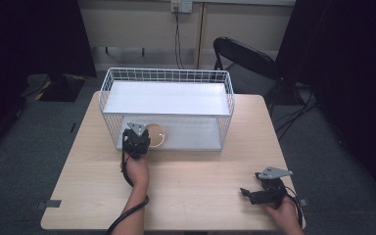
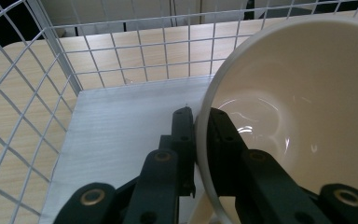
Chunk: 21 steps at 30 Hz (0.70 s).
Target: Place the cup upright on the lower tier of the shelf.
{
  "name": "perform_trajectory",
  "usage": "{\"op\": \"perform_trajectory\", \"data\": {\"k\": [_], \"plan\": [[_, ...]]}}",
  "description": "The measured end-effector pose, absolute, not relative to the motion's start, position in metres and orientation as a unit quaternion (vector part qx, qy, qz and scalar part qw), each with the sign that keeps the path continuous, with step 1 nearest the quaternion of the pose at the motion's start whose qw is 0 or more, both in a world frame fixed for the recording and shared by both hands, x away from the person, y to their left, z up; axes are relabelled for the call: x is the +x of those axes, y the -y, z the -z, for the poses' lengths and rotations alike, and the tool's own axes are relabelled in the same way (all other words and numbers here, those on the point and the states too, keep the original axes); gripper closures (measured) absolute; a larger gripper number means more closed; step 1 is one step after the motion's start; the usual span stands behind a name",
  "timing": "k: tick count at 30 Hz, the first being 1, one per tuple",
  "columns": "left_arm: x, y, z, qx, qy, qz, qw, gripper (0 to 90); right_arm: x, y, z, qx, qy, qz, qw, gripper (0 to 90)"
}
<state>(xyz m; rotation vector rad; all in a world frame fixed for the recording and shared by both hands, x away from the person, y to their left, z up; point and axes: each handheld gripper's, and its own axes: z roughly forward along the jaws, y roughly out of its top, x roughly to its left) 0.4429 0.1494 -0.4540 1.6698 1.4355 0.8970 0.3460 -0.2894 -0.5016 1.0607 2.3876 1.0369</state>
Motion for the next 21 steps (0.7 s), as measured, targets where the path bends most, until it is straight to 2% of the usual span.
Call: {"op": "perform_trajectory", "data": {"k": [3, 11, 13, 15, 16, 21], "plan": [[0.4432, -0.1498, 0.4534, 0.652, -0.561, -0.347, 0.375, 81.9, 0.346, 0.2894, 0.5016, 0.372, -0.838, -0.364, 0.165, 11.3], [0.4443, -0.1503, 0.4522, 0.646, -0.557, -0.355, 0.383, 73.9, 0.3459, 0.2895, 0.5016, 0.372, -0.838, -0.364, 0.165, 11.3], [0.4442, -0.1511, 0.4522, 0.64, -0.557, -0.359, 0.389, 66.9, 0.3459, 0.2895, 0.5016, 0.372, -0.838, -0.364, 0.165, 11.3], [0.4444, -0.1523, 0.4515, 0.633, -0.557, -0.366, 0.395, 52.6, 0.3459, 0.2895, 0.5016, 0.372, -0.838, -0.364, 0.165, 11.3], [0.445, -0.154, 0.4511, 0.629, -0.556, -0.365, 0.402, 49.0, 0.3459, 0.2895, 0.5016, 0.372, -0.838, -0.364, 0.165, 11.3], [0.4457, -0.1577, 0.4502, 0.629, -0.545, -0.372, 0.411, 38.0, 0.3459, 0.2895, 0.5016, 0.372, -0.838, -0.364, 0.165, 11.3]]}}
